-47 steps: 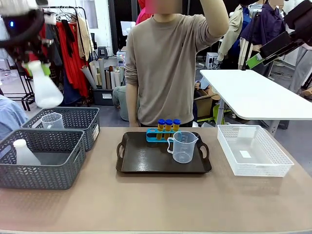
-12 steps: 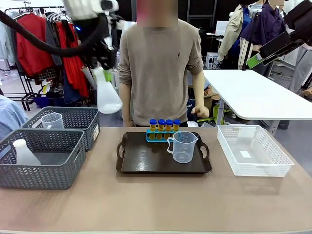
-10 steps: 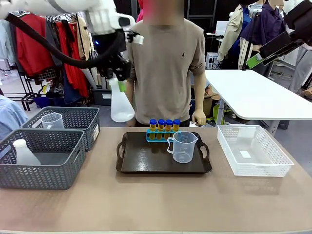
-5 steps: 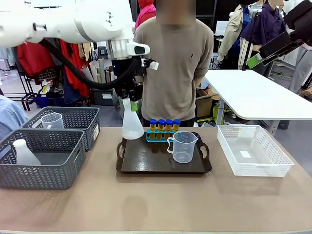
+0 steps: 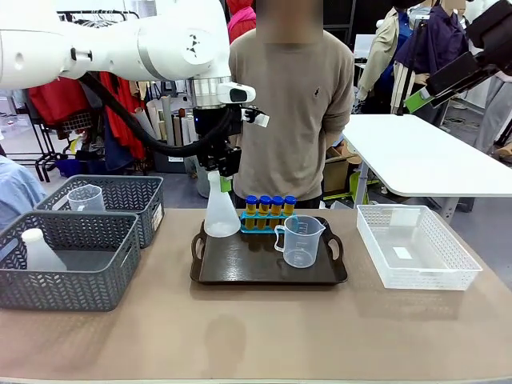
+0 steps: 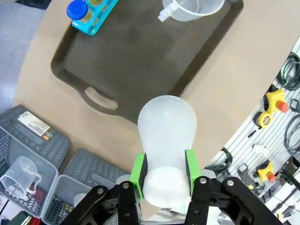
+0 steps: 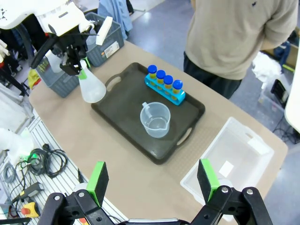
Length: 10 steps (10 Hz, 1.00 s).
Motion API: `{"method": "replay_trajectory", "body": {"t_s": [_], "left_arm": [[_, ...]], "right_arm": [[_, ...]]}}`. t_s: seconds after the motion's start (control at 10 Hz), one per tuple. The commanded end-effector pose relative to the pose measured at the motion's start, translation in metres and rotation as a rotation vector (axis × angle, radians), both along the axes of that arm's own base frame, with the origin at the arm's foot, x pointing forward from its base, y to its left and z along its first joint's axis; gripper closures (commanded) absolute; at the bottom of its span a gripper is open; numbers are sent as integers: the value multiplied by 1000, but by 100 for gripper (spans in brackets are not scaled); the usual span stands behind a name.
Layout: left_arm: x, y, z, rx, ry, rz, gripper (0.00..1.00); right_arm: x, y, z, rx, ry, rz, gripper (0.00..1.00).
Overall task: Prepare the laboratory tools.
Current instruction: Pick up one Small flask and place it on the Handle tray.
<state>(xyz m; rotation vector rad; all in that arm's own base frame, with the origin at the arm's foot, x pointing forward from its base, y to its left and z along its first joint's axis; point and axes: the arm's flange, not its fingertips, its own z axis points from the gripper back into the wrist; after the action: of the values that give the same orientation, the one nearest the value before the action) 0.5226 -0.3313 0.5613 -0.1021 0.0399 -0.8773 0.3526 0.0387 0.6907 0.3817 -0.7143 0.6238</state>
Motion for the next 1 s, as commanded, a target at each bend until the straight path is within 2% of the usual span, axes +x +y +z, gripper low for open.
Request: {"method": "replay_trajectory", "body": {"t_s": [0.0, 0.1, 0.2, 0.3, 0.6, 0.8, 0.9], "left_arm": [[0, 4, 4, 0, -2, 11, 100], [0, 0, 0, 0, 0, 0, 100], [10, -18, -14, 24, -25, -34, 100], [24, -37, -30, 49, -16, -58, 100], [52, -62, -61, 81, -50, -45, 100], [61, -66, -86, 93, -82, -83, 100], [66, -62, -98, 80, -71, -92, 100]], "right_arm": [[0, 0, 0, 14, -3, 12, 0], [0, 0, 0, 14, -3, 12, 0], [0, 0, 0, 14, -3, 12, 0], [0, 0, 0, 14, -3, 12, 0], [0, 0, 0, 14, -3, 12, 0], [0, 0, 0, 14, -3, 12, 0], [0, 0, 0, 14, -3, 12, 0]]}}
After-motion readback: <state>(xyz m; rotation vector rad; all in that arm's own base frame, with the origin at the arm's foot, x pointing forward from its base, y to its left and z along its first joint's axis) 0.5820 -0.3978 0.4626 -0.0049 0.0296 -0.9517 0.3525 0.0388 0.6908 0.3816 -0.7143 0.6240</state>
